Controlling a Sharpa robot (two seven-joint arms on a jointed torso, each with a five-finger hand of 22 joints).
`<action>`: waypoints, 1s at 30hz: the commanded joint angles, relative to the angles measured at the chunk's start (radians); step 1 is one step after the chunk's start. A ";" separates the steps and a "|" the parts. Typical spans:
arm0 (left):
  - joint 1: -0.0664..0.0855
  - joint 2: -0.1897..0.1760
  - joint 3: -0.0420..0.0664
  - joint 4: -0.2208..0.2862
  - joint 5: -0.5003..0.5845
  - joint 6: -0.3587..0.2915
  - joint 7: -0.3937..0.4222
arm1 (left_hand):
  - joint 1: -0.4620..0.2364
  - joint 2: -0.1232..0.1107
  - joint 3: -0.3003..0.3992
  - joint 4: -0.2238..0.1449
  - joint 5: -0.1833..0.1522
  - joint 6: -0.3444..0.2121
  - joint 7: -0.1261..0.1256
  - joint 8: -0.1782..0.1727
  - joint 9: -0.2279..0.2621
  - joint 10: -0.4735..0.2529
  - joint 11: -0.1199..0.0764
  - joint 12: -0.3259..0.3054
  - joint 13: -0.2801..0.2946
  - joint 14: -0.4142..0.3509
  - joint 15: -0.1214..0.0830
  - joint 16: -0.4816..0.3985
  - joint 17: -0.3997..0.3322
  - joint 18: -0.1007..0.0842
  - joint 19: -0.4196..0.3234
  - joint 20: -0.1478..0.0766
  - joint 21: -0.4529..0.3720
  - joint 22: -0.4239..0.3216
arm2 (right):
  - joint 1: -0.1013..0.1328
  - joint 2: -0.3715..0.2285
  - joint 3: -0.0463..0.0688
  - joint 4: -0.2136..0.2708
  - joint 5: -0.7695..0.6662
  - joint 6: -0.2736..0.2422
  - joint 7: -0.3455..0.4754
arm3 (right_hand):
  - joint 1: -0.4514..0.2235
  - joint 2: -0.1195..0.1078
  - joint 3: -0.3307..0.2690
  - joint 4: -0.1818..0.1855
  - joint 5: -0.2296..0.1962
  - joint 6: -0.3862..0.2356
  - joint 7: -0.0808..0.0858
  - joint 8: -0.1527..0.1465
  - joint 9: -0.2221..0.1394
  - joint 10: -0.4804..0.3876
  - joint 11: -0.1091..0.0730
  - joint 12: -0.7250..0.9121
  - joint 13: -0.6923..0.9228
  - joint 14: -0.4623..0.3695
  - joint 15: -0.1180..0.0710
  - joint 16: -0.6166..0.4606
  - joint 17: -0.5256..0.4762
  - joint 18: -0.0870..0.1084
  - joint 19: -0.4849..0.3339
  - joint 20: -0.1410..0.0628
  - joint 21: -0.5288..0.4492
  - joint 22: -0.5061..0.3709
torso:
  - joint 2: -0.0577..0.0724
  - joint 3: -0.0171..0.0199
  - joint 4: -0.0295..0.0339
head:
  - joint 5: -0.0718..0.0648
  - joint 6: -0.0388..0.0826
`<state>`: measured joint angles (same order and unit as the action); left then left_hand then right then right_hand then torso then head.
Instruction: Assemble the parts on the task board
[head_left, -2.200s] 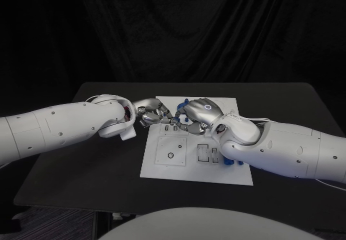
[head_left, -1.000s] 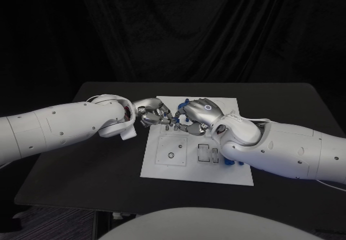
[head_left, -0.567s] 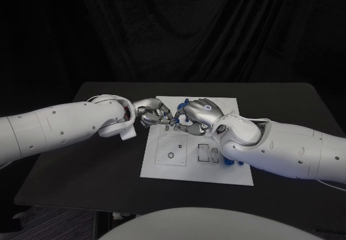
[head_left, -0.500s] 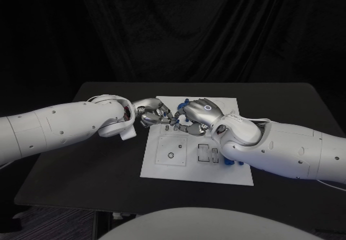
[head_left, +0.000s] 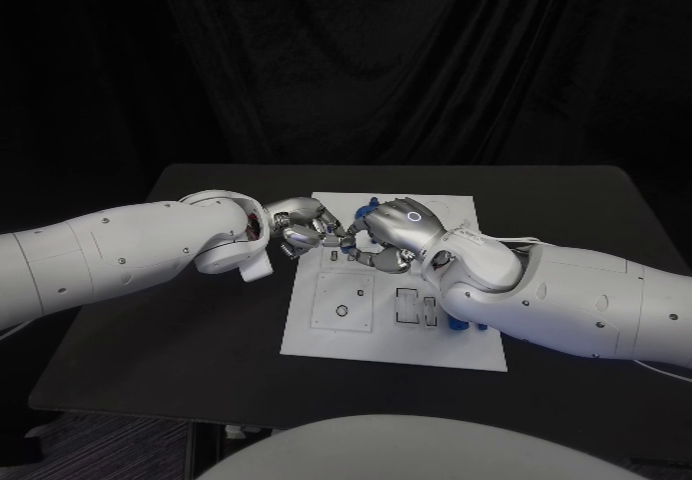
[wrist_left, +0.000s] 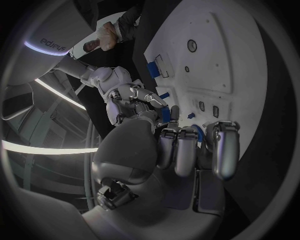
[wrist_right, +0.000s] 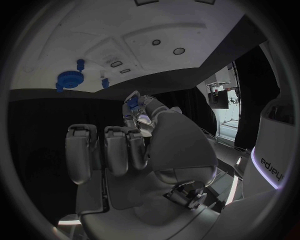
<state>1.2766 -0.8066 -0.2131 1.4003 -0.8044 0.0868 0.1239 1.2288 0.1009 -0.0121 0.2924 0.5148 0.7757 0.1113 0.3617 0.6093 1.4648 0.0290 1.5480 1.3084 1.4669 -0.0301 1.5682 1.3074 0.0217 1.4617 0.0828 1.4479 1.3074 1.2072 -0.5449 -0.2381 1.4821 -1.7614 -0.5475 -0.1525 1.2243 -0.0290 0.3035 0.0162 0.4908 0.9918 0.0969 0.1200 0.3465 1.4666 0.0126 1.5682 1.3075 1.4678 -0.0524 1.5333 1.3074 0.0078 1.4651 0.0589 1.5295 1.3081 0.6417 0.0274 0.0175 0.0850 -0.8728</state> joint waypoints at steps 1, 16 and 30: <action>-0.001 0.002 0.001 0.001 0.025 0.032 0.007 | 0.030 0.006 0.006 -0.009 0.044 0.017 -0.005 0.001 -0.004 0.079 0.001 -0.005 0.243 0.104 0.005 0.003 0.263 0.019 0.001 0.005 -0.006 0.176 | 0.001 0.000 0.000 0.002 -0.007 -0.006 0.002 | 0.000 0.007 0.006 -0.002 0.002 0.012 -0.003 0.004 0.001 0.104 0.000 0.003 0.263 0.089 -0.002 0.003 0.197 0.002 0.087 -0.004 0.006 0.250 | 0.000 -0.0005 0.0003 | 0.000 0.000; -0.001 0.001 0.001 0.000 0.026 0.025 0.026 | 0.184 -0.046 0.160 -0.075 0.176 0.035 -0.034 0.135 0.121 0.078 -0.028 -0.007 0.242 0.104 -0.021 0.003 0.263 0.019 0.002 -0.021 -0.011 0.183 | 0.001 0.000 0.000 0.003 -0.007 0.002 0.012 | 0.002 0.007 0.007 -0.004 0.002 0.013 -0.003 0.004 0.002 0.104 0.000 0.003 0.263 0.089 -0.001 0.002 0.196 0.002 0.087 -0.004 0.006 0.250 | 0.000 -0.0005 -0.0002 | 0.002 0.000; -0.002 0.003 0.001 -0.003 0.026 -0.007 0.034 | 0.200 -0.067 0.306 -0.104 0.091 0.040 -0.031 0.152 0.147 0.061 -0.027 -0.028 0.226 0.104 -0.020 0.003 0.263 0.020 0.000 -0.021 -0.020 0.186 | 0.001 -0.004 0.000 0.003 -0.007 0.054 0.019 | -0.027 -0.010 -0.005 0.004 -0.158 -0.126 0.015 -0.059 -0.024 0.104 -0.001 0.003 0.263 0.085 -0.002 -0.005 0.183 0.010 0.071 -0.003 -0.022 0.239 | 0.000 -0.0001 -0.0004 | 0.004 0.000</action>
<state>1.2752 -0.8068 -0.2143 1.3936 -0.7889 0.0946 0.1348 1.4250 0.0363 0.1723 0.3050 0.6176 0.8074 0.0822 0.5152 0.7412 1.4668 0.0057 1.5262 1.3112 1.4633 -0.0448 1.5682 1.3074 0.0218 1.4636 0.0662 1.4312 1.3074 1.2078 -0.5484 -0.2373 1.4826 -1.7619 -0.5224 -0.1334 1.2112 -0.0371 0.3019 0.0180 0.3503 0.8863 0.1116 0.0666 0.3293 1.4666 0.0126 1.5682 1.3074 1.4678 -0.0524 1.5333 1.3074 0.0078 1.4651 0.0589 1.5138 1.3077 0.6415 0.0269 0.0170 0.0891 -0.8728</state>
